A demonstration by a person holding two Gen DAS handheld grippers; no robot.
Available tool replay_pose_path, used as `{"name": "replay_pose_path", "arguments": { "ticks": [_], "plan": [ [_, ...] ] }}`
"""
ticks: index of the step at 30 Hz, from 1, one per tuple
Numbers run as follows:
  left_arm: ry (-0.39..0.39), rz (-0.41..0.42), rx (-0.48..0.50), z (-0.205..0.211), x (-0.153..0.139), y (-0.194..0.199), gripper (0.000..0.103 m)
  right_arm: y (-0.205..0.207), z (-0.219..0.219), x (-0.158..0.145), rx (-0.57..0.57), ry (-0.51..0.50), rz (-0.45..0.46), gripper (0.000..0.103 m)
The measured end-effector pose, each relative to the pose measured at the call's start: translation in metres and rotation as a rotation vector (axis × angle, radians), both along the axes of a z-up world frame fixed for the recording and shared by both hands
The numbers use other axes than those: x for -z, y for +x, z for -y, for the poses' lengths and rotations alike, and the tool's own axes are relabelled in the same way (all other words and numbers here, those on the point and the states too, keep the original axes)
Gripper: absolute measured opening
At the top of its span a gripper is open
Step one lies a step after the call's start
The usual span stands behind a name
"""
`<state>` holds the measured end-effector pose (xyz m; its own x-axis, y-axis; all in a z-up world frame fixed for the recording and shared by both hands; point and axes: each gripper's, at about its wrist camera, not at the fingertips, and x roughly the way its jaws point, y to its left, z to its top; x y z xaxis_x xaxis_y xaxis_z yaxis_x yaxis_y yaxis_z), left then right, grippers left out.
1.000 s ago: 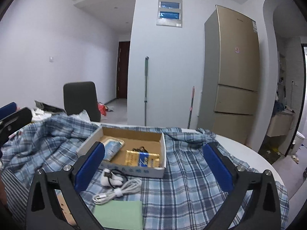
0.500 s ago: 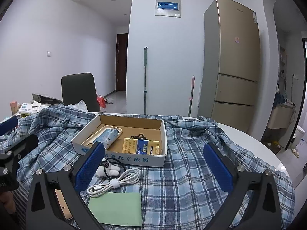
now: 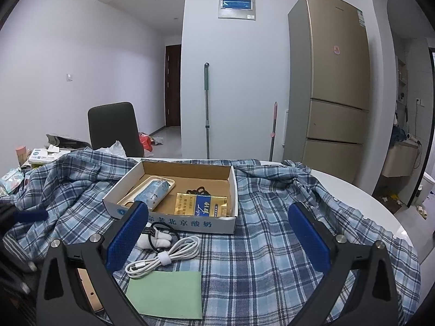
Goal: Organize soft objects
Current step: 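Grasp the round beige sponge with the left tool, then grasp the green felt pad with the right tool while the left tool holds the sponge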
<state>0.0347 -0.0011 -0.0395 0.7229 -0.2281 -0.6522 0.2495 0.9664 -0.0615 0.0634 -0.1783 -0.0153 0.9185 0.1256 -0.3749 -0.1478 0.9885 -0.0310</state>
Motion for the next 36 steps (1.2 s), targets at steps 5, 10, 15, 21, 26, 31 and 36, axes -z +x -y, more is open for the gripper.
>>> {"name": "replay_pose_path", "arguments": {
  "ticks": [5, 10, 15, 21, 26, 31, 36],
  "plan": [
    [-0.009, -0.174, 0.104, 0.011, 0.023, 0.01, 0.094, 0.001, 0.005, 0.0, 0.01, 0.029, -0.004, 0.103],
    [0.068, -0.288, 0.145, 0.024, 0.049, 0.013, 0.094, 0.006, 0.004, 0.002, 0.012, 0.024, -0.027, 0.103],
    [0.076, -0.296, 0.13, 0.023, 0.054, 0.012, 0.091, 0.004, 0.002, 0.002, 0.009, 0.016, -0.024, 0.103],
    [0.071, -0.27, 0.098, 0.018, 0.051, 0.01, 0.078, 0.006, 0.004, 0.002, 0.016, 0.018, -0.039, 0.103],
    [-0.033, -0.041, 0.03, -0.003, 0.015, -0.005, 0.076, 0.009, 0.01, -0.005, 0.043, 0.024, -0.075, 0.103],
    [-0.072, 0.208, -0.047, -0.018, -0.012, -0.02, 0.076, 0.011, 0.0, -0.017, -0.021, 0.045, -0.168, 0.103],
    [-0.108, 0.235, -0.081, -0.028, -0.014, -0.021, 0.076, 0.015, -0.018, -0.005, -0.027, -0.006, -0.302, 0.102]
  ]
}}
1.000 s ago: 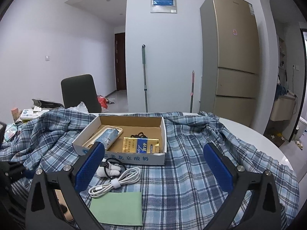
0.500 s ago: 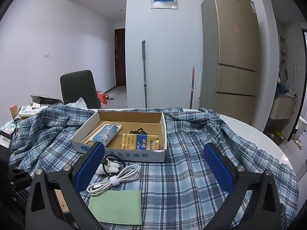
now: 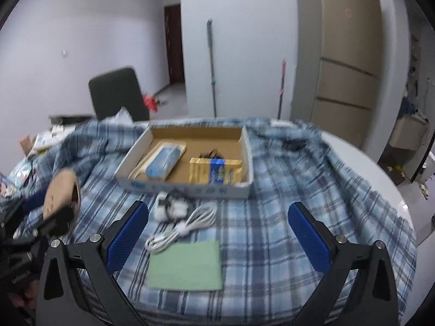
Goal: Organize soft objects
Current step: 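Grasp the green felt pad with the right tool while the left tool holds the sponge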
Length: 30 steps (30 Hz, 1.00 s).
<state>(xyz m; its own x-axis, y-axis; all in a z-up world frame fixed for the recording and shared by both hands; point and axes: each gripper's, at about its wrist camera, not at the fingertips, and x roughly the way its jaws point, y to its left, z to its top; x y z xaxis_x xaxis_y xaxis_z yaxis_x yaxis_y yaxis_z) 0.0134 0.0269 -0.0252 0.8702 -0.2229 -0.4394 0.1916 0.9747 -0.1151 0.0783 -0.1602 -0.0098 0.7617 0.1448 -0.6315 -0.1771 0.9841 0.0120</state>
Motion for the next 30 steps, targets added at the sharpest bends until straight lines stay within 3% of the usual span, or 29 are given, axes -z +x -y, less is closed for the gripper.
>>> {"name": "replay_pose_path", "arguments": {
  "ticks": [8, 13, 23, 29, 30],
  "plan": [
    [-0.005, 0.029, -0.035, -0.005, -0.002, -0.008, 0.076, 0.007, -0.032, 0.051, -0.059, -0.121, -0.198, 0.102],
    [-0.016, 0.021, -0.025, -0.005, -0.001, -0.007, 0.076, 0.02, -0.036, 0.075, -0.063, -0.114, -0.334, 0.1],
    [-0.014, 0.01, -0.029, -0.005, 0.0, -0.007, 0.077, 0.024, -0.046, 0.098, -0.084, -0.132, -0.419, 0.101],
    [-0.011, 0.009, -0.027, -0.006, 0.0, -0.007, 0.077, 0.023, -0.045, 0.098, -0.08, -0.128, -0.406, 0.101],
    [-0.009, 0.009, -0.027, -0.005, 0.0, -0.007, 0.077, 0.023, -0.046, 0.098, -0.084, -0.128, -0.403, 0.097]
  ]
}}
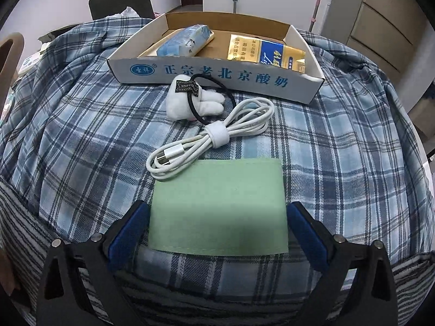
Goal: Organize soft objects
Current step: 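Grasp the green felt pad with the right tool while the left tool holds the sponge, then carry the sponge and green pad up and over the box with both tools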
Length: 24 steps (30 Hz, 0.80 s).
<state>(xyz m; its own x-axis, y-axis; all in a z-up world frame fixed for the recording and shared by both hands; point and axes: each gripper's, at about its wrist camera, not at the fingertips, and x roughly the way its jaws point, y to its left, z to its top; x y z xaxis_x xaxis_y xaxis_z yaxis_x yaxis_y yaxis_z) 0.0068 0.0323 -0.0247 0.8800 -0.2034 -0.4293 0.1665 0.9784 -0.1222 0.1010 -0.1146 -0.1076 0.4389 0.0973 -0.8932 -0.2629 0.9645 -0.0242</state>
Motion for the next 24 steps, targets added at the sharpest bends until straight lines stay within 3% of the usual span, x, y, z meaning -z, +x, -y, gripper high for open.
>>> {"name": "replay_pose_path", "arguments": {
  "ticks": [9, 15, 24],
  "plan": [
    [0.002, 0.003, -0.001, 0.0, 0.0, -0.001, 0.077, -0.007, 0.006, -0.009, -0.027, -0.027, 0.052, 0.096],
    [0.008, 0.012, 0.0, 0.001, -0.001, -0.002, 0.077, -0.019, 0.021, -0.029, -0.021, -0.055, 0.141, 0.096],
    [0.025, 0.019, -0.001, 0.004, -0.001, -0.004, 0.077, -0.04, 0.032, -0.055, -0.033, 0.046, 0.237, 0.096]
  ]
}}
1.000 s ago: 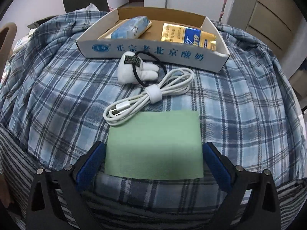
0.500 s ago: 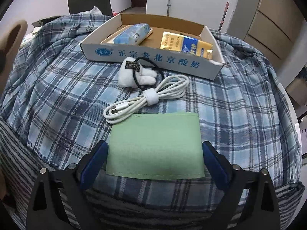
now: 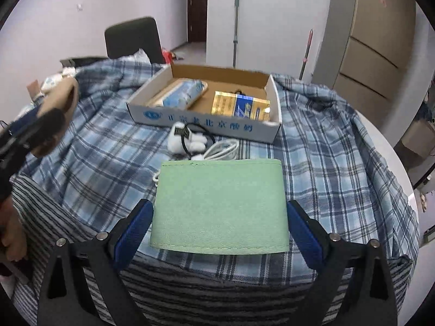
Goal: Organize soft objects
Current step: 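Carry the sponge and green pad up and over the box with both tools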
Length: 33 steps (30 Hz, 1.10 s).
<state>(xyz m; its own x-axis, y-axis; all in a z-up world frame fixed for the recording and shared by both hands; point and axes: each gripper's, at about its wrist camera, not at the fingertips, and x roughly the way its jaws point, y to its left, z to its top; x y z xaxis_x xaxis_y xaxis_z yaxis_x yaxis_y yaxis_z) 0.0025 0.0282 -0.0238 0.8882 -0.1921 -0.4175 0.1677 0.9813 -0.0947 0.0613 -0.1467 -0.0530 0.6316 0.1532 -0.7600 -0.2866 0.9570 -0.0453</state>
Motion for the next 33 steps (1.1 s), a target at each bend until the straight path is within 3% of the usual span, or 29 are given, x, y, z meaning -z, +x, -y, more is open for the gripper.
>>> {"name": "replay_pose_path", "arguments": {
  "ticks": [8, 13, 19, 26, 33],
  "plan": [
    [-0.022, -0.025, -0.014, -0.001, -0.009, -0.008, 0.077, -0.004, 0.006, -0.02, 0.004, 0.11, 0.033, 0.096],
    [0.001, 0.019, -0.026, 0.008, -0.042, -0.018, 0.077, -0.004, 0.008, -0.05, 0.004, 0.126, 0.123, 0.096],
    [0.053, 0.109, -0.079, 0.018, -0.086, -0.012, 0.077, 0.009, 0.006, -0.109, -0.001, 0.16, 0.274, 0.096],
    [0.047, 0.172, -0.125, 0.028, -0.129, 0.022, 0.077, 0.051, -0.003, -0.169, 0.019, 0.175, 0.4, 0.096],
    [-0.002, 0.172, -0.151, 0.034, -0.165, 0.071, 0.077, 0.105, -0.011, -0.191, 0.061, 0.196, 0.439, 0.096]
  ]
}}
